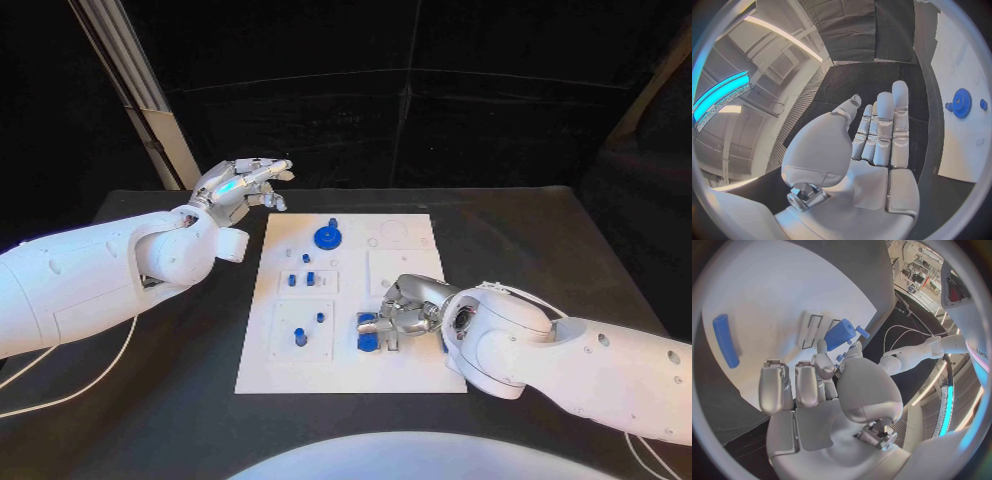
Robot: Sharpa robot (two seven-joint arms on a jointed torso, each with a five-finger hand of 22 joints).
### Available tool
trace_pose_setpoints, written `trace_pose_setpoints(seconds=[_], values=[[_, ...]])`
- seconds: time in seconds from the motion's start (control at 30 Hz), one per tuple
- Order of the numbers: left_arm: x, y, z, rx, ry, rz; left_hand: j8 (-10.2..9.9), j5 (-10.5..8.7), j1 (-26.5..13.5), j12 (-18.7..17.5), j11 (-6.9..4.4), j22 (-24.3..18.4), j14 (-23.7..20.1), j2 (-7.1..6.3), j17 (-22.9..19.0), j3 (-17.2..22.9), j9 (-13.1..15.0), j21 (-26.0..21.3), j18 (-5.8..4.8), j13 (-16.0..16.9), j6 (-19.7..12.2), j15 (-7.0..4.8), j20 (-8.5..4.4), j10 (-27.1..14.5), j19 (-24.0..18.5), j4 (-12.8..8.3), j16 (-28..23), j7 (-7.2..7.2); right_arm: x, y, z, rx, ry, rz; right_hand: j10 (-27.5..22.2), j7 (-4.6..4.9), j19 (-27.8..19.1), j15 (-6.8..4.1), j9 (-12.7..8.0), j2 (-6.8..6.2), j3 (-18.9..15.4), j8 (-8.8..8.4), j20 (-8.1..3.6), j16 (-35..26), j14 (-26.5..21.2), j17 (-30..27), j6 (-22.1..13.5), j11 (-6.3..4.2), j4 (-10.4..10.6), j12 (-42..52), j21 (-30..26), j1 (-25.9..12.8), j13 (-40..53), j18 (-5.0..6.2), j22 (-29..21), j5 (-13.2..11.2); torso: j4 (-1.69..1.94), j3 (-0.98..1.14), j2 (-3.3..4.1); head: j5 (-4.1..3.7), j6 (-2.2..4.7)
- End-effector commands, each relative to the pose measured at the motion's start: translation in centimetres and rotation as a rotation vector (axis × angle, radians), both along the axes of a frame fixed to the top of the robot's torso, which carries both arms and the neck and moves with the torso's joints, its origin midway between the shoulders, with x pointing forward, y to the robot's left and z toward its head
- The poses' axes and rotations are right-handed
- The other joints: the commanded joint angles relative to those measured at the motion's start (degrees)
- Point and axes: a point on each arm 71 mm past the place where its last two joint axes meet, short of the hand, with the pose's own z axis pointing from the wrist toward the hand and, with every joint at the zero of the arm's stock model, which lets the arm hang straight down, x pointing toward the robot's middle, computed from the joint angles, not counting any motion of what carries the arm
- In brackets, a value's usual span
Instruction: Assemble the parts on the task board
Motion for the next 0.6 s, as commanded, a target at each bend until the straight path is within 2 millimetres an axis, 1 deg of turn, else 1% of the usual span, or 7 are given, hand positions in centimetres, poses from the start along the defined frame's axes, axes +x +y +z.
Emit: trace_pose_setpoints(seconds=[0.03, 0.17, 0.27, 0.33, 0.43, 0.6], values=[[0.01, -0.08, 0.12, -0.003, -0.003, -0.008, 0.31, -0.27, 0.48, 0.32, -0.01, 0.05, -0.51, -0.18, -0.06, -0.34, 0.00, 0.34, 0.76, -0.10, -0.35, 0.02, 0.10, -0.55, -0.44, -0.09, 0.28, -0.10, 0.11, 0.03, 0.16, -0.012, -0.022, 0.007, -0.61, 0.01, -0.58, 0.24, 0.09, -0.10, -0.23, -0.18, 0.08, -0.44, 2.36, -0.15, -0.45, -0.01, 0.01, -1.08, -0.33, -0.93, -0.83, -0.18, 0.30, -0.15, -0.08, -0.03, -0.02, 0.00, 0.06], [-0.01, -0.05, 0.12, -0.002, -0.002, -0.008, 0.31, -0.27, 0.48, 0.32, -0.01, 0.05, -0.51, -0.18, -0.06, -0.34, 0.00, 0.34, 0.76, -0.10, -0.35, 0.02, 0.10, -0.55, -0.44, -0.09, 0.28, -0.10, 0.08, 0.02, 0.17, -0.013, -0.022, 0.012, -0.72, 0.01, -0.59, 0.24, 0.12, -0.10, -0.14, -0.18, 0.08, -0.45, 2.36, -0.15, -0.43, -0.01, -0.02, -1.37, -0.34, -0.98, -1.04, -0.17, 0.29, -0.10, -0.10, 0.02, 0.00, 0.08, 0.05], [-0.02, -0.01, 0.13, -0.002, -0.002, -0.007, 0.29, -0.28, 0.45, 0.33, 0.01, 0.06, -0.51, -0.22, -0.07, -0.39, -0.02, 0.36, 0.76, -0.12, -0.41, 0.02, 0.10, -0.59, -0.45, -0.07, 0.29, -0.07, -0.07, 0.14, 0.21, -0.015, -0.018, 0.028, -0.70, -0.02, -0.54, 0.25, 0.29, 0.35, 0.68, -0.15, 0.12, -0.48, 2.40, -0.08, -0.29, -0.02, -0.33, -1.49, -0.35, 0.11, -1.02, -0.19, 0.35, 0.30, -0.12, 0.08, 0.04, 0.10, 0.10], [-0.02, 0.03, 0.13, -0.002, -0.002, -0.006, 0.29, -0.28, 0.45, 0.33, 0.01, 0.06, -0.51, -0.22, -0.07, -0.39, -0.02, 0.36, 0.76, -0.12, -0.41, 0.02, 0.10, -0.59, -0.45, -0.07, 0.29, -0.07, -0.16, 0.21, 0.24, -0.015, -0.015, 0.039, -0.46, -0.13, -0.37, 0.19, 0.61, 0.98, 1.62, -0.07, 0.10, -0.38, 2.52, 0.21, -0.04, -0.08, -0.85, -1.44, -0.27, 2.51, -0.81, -0.23, 0.58, 1.14, -0.13, 0.10, 0.03, 0.12, 0.10], [-0.04, 0.08, 0.13, -0.002, -0.002, -0.005, 0.29, -0.28, 0.45, 0.33, 0.01, 0.06, -0.51, -0.22, -0.07, -0.39, -0.02, 0.36, 0.76, -0.12, -0.41, 0.02, 0.10, -0.59, -0.45, -0.07, 0.29, -0.07, -0.32, 0.33, 0.31, -0.007, -0.014, 0.065, -0.23, -0.26, -0.26, 0.09, 1.01, 1.30, 2.45, 0.14, 0.02, -0.31, 2.60, 0.45, 0.31, -0.22, -1.88, -1.40, -0.22, 5.68, -0.59, -0.26, 0.74, 2.25, -0.15, 0.06, 0.07, 0.16, 0.06], [-0.04, 0.09, 0.14, -0.002, -0.002, -0.006, 0.29, -0.28, 0.45, 0.33, 0.01, 0.06, -0.51, -0.22, -0.07, -0.39, -0.02, 0.36, 0.76, -0.12, -0.41, 0.02, 0.10, -0.59, -0.45, -0.07, 0.29, -0.07, -0.38, 0.42, 0.41, -0.008, -0.029, 0.095, 0.17, -0.46, 0.06, -0.08, 1.64, 1.09, 3.26, 0.65, -0.14, -0.05, 2.74, 0.99, 0.81, -0.44, -4.09, -1.00, 0.01, 10.10, -0.05, -0.37, 1.25, 2.65, -0.23, 0.07, 0.04, 0.19, 0.12]])
